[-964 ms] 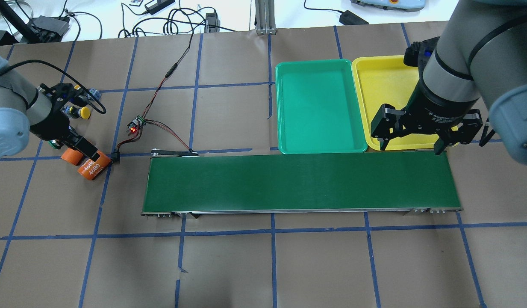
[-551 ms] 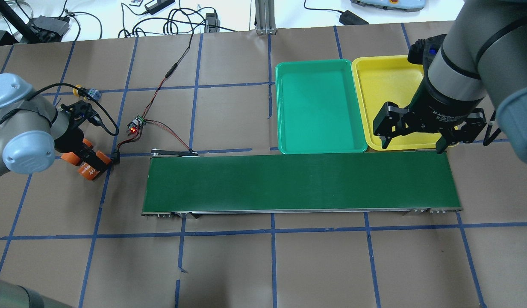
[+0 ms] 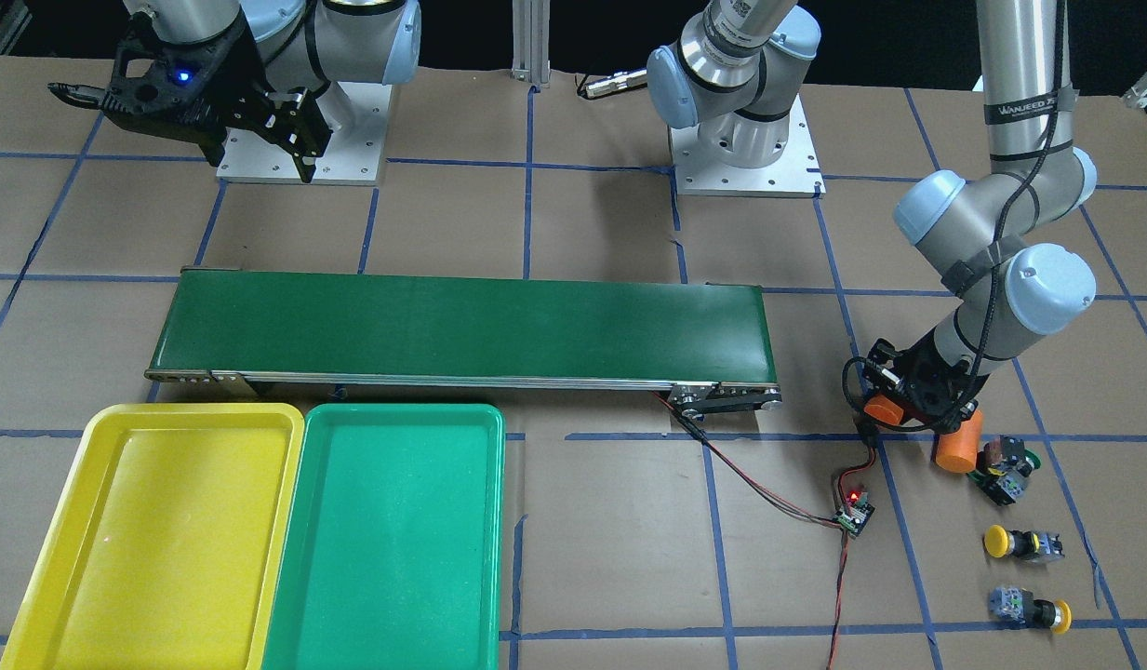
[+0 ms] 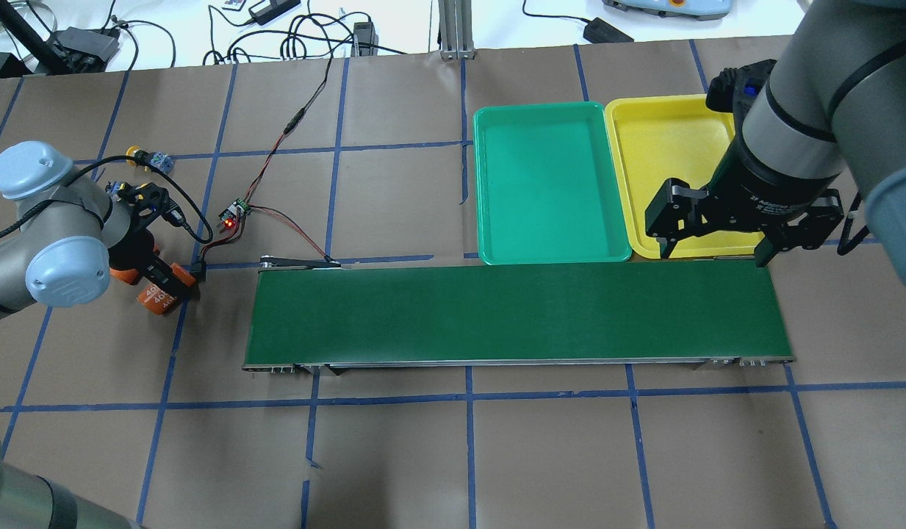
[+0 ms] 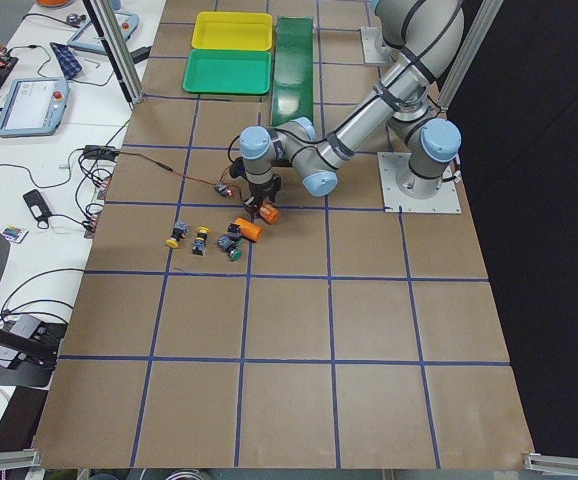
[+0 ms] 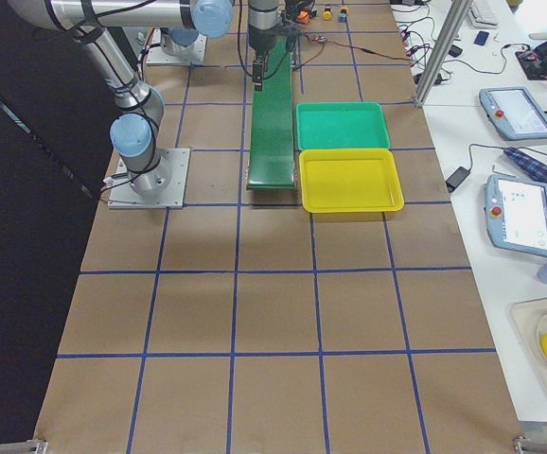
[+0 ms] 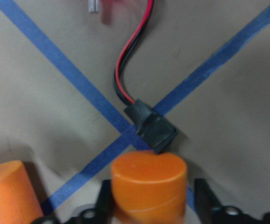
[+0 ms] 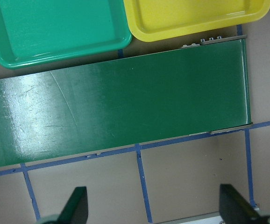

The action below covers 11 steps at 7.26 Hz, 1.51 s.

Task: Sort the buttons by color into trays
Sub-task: 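Carry the orange cell with the left gripper and release it onto the conveyor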

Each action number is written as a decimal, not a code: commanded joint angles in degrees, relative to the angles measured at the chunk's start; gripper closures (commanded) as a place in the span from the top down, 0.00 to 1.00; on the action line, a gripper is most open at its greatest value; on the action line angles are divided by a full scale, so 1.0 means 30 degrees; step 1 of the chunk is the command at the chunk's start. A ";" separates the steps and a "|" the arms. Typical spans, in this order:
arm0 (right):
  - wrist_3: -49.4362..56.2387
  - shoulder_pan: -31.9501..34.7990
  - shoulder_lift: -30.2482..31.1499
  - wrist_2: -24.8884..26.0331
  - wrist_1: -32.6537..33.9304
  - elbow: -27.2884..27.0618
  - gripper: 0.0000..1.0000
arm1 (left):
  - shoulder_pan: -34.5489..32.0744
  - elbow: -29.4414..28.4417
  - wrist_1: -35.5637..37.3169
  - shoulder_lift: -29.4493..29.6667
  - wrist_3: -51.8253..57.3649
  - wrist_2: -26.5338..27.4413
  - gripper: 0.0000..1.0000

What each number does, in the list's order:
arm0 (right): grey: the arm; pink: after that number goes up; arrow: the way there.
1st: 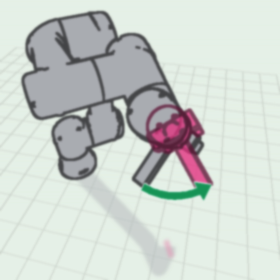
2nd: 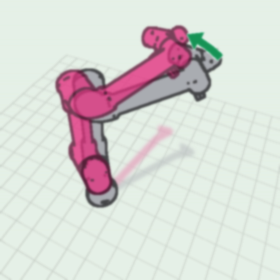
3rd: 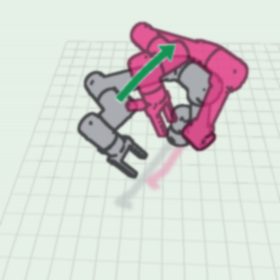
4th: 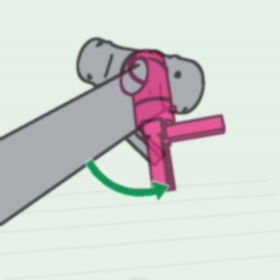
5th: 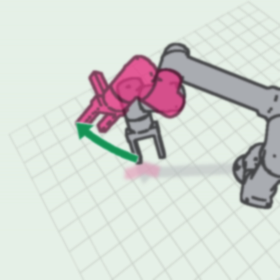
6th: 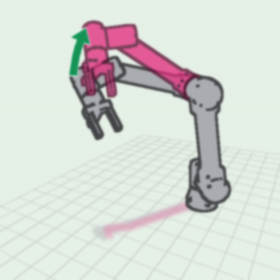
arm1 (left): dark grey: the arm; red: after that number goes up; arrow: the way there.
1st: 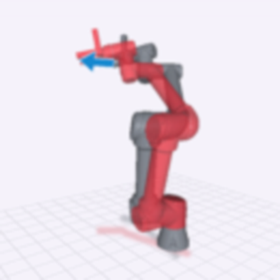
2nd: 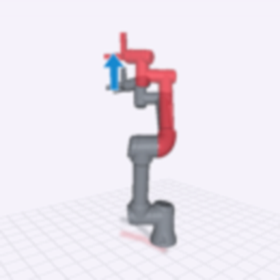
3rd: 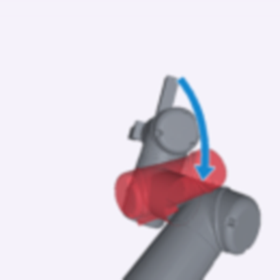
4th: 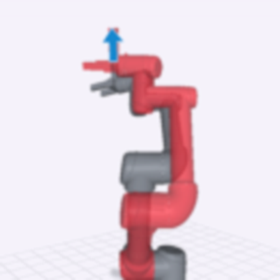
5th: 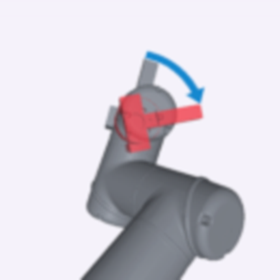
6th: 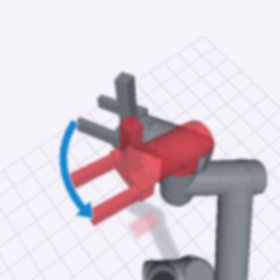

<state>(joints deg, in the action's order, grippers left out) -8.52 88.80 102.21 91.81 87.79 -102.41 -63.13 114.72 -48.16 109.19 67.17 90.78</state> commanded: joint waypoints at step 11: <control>0.0055 0.0019 0.0590 -0.0018 0.0033 -0.0638 1.00 | -0.9397 0.1782 -0.1179 -0.4842 -0.1177 -0.0730 1.00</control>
<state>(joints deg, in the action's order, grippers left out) -8.50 88.86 103.96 91.50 87.60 -103.97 -91.30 119.79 -54.84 94.59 63.88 88.24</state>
